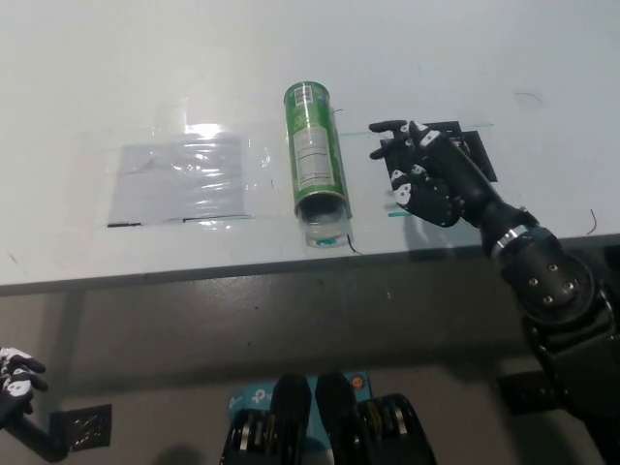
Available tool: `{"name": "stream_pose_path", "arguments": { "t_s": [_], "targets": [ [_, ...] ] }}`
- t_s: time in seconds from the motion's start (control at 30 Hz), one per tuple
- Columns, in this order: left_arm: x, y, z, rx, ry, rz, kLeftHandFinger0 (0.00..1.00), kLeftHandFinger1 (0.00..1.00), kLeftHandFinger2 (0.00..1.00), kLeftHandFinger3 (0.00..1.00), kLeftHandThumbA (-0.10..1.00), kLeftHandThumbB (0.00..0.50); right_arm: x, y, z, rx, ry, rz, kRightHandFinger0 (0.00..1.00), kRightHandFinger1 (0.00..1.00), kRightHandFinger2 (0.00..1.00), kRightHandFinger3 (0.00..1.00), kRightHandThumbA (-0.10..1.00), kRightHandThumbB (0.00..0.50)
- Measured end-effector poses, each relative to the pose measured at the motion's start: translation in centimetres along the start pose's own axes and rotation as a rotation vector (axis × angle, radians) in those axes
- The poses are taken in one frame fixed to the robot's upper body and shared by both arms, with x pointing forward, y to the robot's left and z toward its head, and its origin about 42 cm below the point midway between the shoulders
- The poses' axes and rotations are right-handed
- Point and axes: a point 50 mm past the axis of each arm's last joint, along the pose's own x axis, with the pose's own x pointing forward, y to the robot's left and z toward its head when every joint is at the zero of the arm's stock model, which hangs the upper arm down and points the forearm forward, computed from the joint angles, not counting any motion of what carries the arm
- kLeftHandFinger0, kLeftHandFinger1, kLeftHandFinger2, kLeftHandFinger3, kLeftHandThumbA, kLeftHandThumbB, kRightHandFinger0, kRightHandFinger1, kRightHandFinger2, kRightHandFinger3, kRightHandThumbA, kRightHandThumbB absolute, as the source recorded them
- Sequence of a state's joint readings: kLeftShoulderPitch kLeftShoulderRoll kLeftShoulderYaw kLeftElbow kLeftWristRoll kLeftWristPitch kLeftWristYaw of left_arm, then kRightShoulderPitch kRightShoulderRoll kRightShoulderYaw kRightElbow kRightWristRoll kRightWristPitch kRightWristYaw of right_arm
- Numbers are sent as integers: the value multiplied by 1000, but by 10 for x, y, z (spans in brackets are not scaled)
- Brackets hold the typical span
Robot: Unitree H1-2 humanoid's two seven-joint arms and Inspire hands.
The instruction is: The robot uses its right hand finger to pull out the chips tray kept inside a container in the middle of the desk
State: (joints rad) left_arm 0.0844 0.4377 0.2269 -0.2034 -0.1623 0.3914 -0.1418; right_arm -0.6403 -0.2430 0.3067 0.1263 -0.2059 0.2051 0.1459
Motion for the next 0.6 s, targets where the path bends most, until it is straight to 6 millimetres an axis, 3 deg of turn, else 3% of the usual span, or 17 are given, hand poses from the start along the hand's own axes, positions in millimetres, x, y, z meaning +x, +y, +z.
{"name": "stream_pose_path", "arguments": {
  "t_s": [0.23, 0.27, 0.33, 0.43, 0.47, 0.53, 0.6],
  "targets": [
    [2, 2, 3, 7, -5, -7, 169, 207, 309, 725, -100, 0, 11, 14, -7, -74, -18, 80, 49, 0, 771, 859, -100, 261],
    [2, 2, 4, 9, -4, -7, 178, 215, 312, 726, -100, 0, 11, 15, -8, -79, -20, 86, 2, 0, 778, 858, -100, 244],
    [3, 4, 5, 14, -1, -10, 189, 223, 319, 724, -100, 0, 11, 20, -8, -95, -31, 105, 0, 1, 785, 857, -100, 239],
    [4, 6, 6, 19, -1, -14, 189, 221, 319, 726, -100, 0, 13, 27, -12, -123, -34, 137, 64, 30, 799, 862, -100, 233],
    [4, 6, 7, 22, -1, -13, 186, 220, 319, 728, -100, 0, 13, 30, -14, -131, -36, 150, 9, 3, 793, 846, -100, 223],
    [5, 8, 8, 29, -2, -12, 196, 231, 326, 735, -100, 0, 14, 35, -17, -137, -32, 165, 0, 1, 783, 833, -100, 219],
    [5, 11, 11, 37, -5, -11, 192, 232, 340, 738, -100, 0, 15, 40, -20, -139, -32, 180, 87, 0, 753, 814, -100, 240]
  ]
}}
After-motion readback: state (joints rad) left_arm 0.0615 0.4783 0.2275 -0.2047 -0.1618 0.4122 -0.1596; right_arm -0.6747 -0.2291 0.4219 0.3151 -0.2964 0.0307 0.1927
